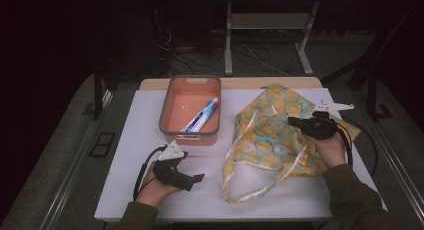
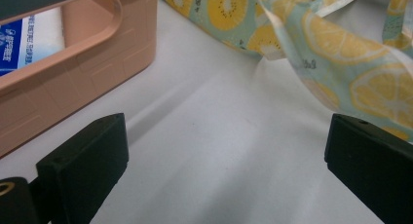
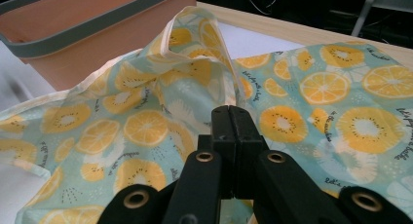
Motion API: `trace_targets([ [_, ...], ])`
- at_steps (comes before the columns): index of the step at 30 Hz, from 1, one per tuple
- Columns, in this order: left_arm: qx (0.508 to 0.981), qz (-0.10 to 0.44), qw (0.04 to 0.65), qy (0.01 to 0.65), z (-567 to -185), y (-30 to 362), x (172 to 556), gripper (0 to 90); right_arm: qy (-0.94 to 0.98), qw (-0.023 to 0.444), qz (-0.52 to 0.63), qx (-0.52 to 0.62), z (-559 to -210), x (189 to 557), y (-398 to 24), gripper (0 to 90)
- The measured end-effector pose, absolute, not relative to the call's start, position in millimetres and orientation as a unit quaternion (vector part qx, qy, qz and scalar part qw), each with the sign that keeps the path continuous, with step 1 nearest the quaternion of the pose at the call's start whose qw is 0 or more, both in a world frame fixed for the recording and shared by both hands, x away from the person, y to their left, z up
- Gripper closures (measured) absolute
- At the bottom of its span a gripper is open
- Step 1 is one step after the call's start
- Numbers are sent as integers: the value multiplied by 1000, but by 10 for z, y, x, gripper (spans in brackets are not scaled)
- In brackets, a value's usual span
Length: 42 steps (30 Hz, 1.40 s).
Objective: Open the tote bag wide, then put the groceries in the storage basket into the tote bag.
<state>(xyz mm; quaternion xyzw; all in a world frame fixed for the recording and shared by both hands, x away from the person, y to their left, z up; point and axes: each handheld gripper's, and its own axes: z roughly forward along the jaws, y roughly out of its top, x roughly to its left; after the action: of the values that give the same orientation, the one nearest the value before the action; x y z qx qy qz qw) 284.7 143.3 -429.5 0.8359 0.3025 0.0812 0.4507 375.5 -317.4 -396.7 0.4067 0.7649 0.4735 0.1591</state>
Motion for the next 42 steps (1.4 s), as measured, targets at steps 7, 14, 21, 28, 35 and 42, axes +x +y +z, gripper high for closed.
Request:
trace_targets([
  [7,834,68,470,282,-4204,1448,2846,22,767,161,473,403,-3953,3740,-3174,899],
  [14,834,46,488,255,-3999,1457,2885,26,767,161,474,402,-3945,3736,-3179,899],
  [21,829,54,498,249,-3795,1462,3025,30,769,159,474,400,-3944,3737,-3179,899],
  [28,825,71,498,257,-3629,1434,3312,11,772,155,472,396,-3943,3729,-3161,899],
  [35,819,95,492,280,-3497,1388,3708,0,772,155,474,393,-3938,3726,-3162,899],
  [42,817,115,483,294,-3429,1301,4055,6,773,155,475,391,-3935,3721,-3154,899],
])
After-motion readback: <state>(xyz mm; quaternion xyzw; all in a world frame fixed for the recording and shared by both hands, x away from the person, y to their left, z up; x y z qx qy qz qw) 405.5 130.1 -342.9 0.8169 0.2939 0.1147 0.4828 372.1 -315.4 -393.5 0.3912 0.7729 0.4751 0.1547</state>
